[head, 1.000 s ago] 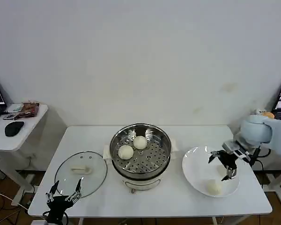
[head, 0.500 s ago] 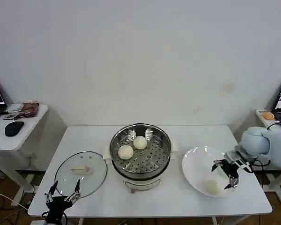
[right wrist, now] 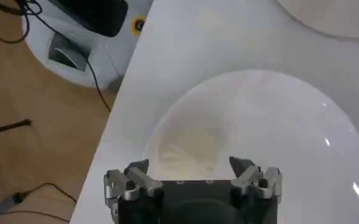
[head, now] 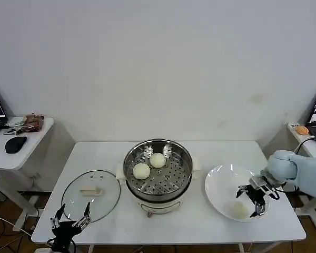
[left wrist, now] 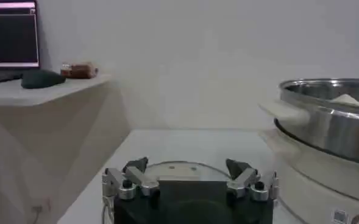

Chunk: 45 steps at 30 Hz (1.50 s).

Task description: Take steamed baozi put them in steamer then cover it.

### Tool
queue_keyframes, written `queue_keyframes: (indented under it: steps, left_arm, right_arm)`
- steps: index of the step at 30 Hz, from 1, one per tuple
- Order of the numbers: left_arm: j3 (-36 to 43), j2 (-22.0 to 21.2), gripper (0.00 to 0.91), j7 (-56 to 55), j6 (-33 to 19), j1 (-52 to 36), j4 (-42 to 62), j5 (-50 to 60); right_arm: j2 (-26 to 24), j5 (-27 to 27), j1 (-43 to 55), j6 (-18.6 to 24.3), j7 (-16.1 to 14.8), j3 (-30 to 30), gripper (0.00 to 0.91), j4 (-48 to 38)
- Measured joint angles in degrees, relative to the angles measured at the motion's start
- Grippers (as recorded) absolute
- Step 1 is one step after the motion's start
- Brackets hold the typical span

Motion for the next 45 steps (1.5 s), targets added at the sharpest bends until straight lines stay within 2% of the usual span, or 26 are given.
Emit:
queue_keyframes:
  steps: [3, 13, 15, 19, 20, 22, 25, 38, 45]
  left_arm:
    - [0.0, 0.0, 0.907, 0.0, 0.0, 0.1, -0.2, 0.0]
    - [0.1, -0.1, 0.907, -0.1, 0.0, 0.2, -0.1, 0.2]
    - [0.1, -0.2, 0.907, -0.1, 0.0, 0.2, -0.1, 0.2]
    - [0.1, -0.3, 0.907, -0.1, 0.0, 0.4, -0.1, 0.4]
    - [0.1, -0.3, 0.907, -0.1, 0.0, 0.4, -0.2, 0.4]
    - [0.0, -0.3, 0.907, -0.1, 0.0, 0.3, -0.3, 0.5]
    - [0.0, -0.4, 0.907, -0.1, 0.0, 0.3, -0.4, 0.6]
    - [0.1, -0.7, 0.907, -0.3, 0.2, 0.2, -0.7, 0.9]
    - [0.2, -0.5, 0.907, -0.3, 0.2, 0.5, -0.8, 0.8]
  right_arm:
    - [0.1, 0.1, -1.1, -0.2, -0.1, 0.9, 0.907, -0.5]
    - [0.3, 0.4, -4.5, -0.6, -0.1, 4.0, 0.826, -2.2]
    - [0.4, 0.6, -5.1, -0.7, 0.0, 4.6, 0.705, -2.5]
    - [0.6, 0.8, -6.0, -0.7, 0.0, 5.6, 0.675, -3.1]
    - [0.7, 0.8, -6.2, -0.7, 0.0, 5.8, 0.625, -3.2]
    - [0.7, 0.9, -6.5, -0.7, 0.0, 6.1, 0.615, -3.2]
    - [0.7, 1.0, -6.9, -0.7, -0.1, 6.5, 0.514, -3.6]
    - [-0.3, 2.8, -7.4, -0.6, -0.1, 7.5, 0.534, -3.2]
    - [-1.2, 3.7, -4.4, 0.2, -0.5, 5.5, 0.544, -1.7]
